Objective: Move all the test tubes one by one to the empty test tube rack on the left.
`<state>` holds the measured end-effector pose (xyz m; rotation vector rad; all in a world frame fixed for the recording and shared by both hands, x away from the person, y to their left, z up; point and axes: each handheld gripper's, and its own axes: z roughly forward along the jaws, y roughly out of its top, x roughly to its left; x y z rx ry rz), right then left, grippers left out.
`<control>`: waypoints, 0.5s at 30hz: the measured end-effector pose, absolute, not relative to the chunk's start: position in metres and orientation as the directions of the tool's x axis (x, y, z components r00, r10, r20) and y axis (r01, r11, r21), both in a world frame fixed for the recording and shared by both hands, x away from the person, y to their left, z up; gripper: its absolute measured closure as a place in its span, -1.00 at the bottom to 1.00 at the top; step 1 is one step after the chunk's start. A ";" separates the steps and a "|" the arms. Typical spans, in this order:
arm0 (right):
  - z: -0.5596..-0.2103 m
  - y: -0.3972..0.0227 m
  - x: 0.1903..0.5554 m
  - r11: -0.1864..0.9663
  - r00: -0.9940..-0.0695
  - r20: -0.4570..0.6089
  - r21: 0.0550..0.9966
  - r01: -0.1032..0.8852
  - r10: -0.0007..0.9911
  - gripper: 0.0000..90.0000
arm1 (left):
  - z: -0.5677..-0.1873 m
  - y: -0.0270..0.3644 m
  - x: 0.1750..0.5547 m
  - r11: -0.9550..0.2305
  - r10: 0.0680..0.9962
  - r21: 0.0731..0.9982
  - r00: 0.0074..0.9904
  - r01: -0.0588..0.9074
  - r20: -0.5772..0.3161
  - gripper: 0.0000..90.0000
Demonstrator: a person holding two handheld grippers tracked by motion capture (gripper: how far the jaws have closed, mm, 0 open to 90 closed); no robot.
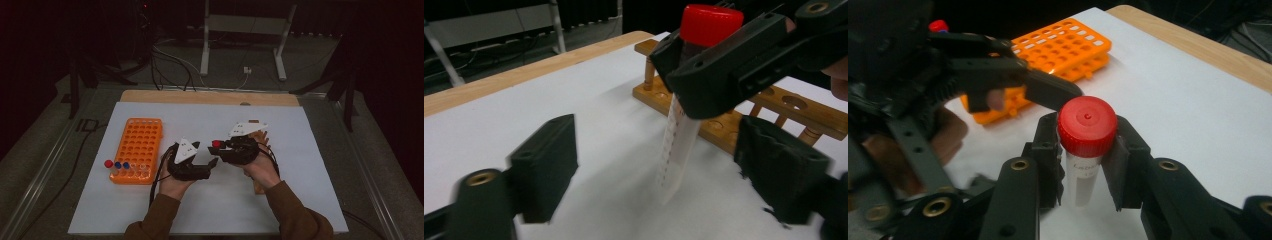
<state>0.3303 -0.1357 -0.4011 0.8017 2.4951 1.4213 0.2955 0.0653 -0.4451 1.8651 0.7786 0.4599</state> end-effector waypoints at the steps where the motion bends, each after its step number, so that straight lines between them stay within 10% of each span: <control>1: -0.401 -0.135 0.330 0.407 -0.845 0.121 0.835 0.371 0.521 0.55 | -0.446 0.065 0.296 -0.276 0.687 0.912 0.726 0.303 -0.033 -0.24; 15: -0.403 -0.133 0.330 0.409 -0.851 0.138 0.831 0.378 0.506 0.55 | -0.448 0.063 0.297 -0.305 0.629 0.908 0.776 0.289 -0.036 0.62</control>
